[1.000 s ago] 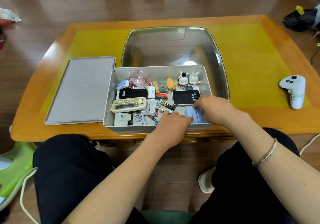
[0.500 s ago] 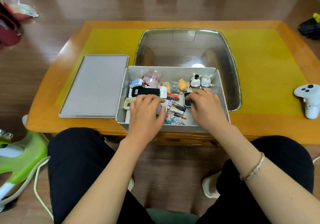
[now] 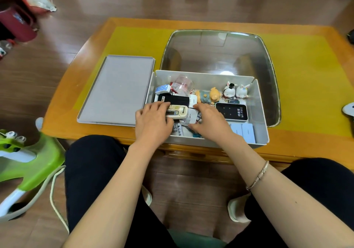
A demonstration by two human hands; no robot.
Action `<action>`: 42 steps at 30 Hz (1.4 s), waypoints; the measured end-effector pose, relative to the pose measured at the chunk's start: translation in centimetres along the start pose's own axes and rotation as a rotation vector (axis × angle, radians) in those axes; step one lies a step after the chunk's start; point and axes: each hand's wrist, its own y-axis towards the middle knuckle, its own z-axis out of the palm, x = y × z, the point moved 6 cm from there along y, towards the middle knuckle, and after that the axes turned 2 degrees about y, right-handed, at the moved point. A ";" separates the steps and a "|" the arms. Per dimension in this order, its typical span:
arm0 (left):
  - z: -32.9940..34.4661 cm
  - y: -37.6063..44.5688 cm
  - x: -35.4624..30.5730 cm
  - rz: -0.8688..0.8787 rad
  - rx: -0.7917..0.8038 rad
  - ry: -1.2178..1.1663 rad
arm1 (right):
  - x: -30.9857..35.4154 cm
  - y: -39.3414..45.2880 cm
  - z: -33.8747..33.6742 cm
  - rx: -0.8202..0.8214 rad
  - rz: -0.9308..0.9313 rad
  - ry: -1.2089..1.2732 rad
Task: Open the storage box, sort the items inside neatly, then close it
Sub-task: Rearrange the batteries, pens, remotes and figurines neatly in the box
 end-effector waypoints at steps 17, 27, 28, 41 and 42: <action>0.3 0.2 0.4 0.006 -0.018 -0.009 | -1.4 -1.8 -3.4 -0.230 -0.045 0.104; -1.9 -1.6 -2.3 0.080 -0.296 -0.200 | -3.2 -4.7 -3.7 -0.445 -0.217 0.325; -1.8 -1.6 -3.1 0.118 -0.263 -0.289 | -3.1 -4.7 -3.7 -0.457 -0.230 0.330; 0.2 -0.1 -6.7 0.137 0.129 -0.875 | -3.0 -4.4 -2.8 -0.364 -0.313 0.454; 0.1 0.0 -6.5 0.118 0.117 -0.907 | -2.9 -4.4 -2.7 -0.334 -0.334 0.446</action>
